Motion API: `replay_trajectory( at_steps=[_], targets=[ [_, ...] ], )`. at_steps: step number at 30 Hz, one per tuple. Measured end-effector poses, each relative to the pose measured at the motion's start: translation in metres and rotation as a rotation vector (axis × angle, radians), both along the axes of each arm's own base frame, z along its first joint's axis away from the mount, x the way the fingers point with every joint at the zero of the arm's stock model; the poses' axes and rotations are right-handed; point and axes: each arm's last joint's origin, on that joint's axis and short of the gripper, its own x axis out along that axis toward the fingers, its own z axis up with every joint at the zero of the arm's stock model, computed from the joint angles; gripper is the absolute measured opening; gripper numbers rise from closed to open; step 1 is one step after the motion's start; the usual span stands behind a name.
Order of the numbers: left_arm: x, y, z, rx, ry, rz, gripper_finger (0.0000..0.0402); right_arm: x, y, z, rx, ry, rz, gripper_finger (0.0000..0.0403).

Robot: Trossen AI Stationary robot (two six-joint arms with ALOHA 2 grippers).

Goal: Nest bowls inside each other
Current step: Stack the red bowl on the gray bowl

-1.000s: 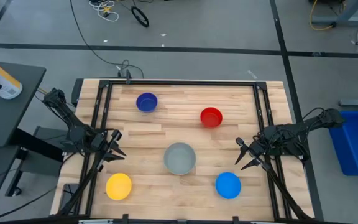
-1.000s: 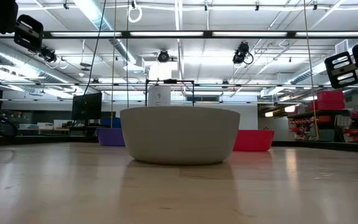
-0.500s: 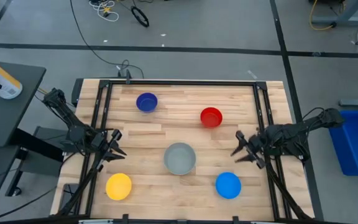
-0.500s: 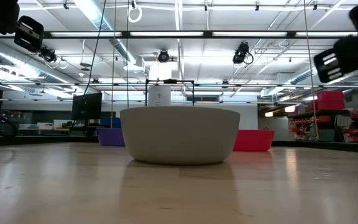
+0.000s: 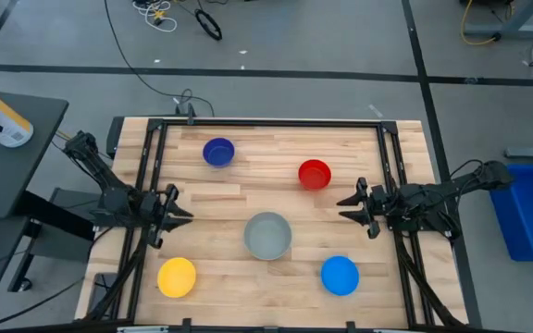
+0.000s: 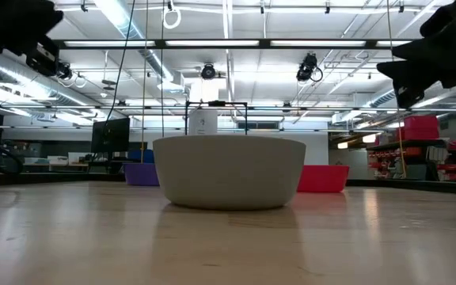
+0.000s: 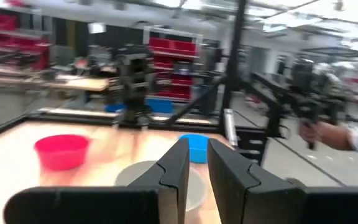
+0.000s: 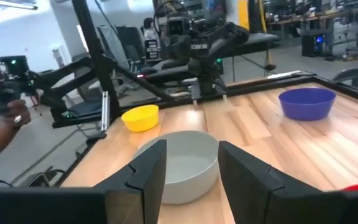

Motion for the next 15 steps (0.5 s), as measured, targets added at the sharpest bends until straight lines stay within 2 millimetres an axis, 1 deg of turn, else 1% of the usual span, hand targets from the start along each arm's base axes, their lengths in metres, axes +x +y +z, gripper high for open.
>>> replay_trajectory(
  at_steps=[2, 8, 10, 15],
  targets=[
    [0.000, 0.001, 0.000, -0.001, 0.006, 0.045, 0.0065, 0.000, -0.001, 0.000, -0.002, 0.004, -0.041, 0.0156],
    [0.000, 0.008, -0.004, 0.053, 0.063, 0.285, 0.0065, 0.001, -0.007, -0.008, -0.069, 0.082, -0.219, 0.0156],
    [0.000, 0.008, -0.006, 0.106, 0.083, 0.319, 0.0065, 0.002, -0.009, -0.011, -0.078, 0.105, -0.255, 0.0159],
    [0.000, 0.011, -0.010, 0.208, 0.134, 0.422, 0.0065, 0.007, -0.019, -0.018, -0.033, 0.178, -0.341, 0.0175]
  ],
)
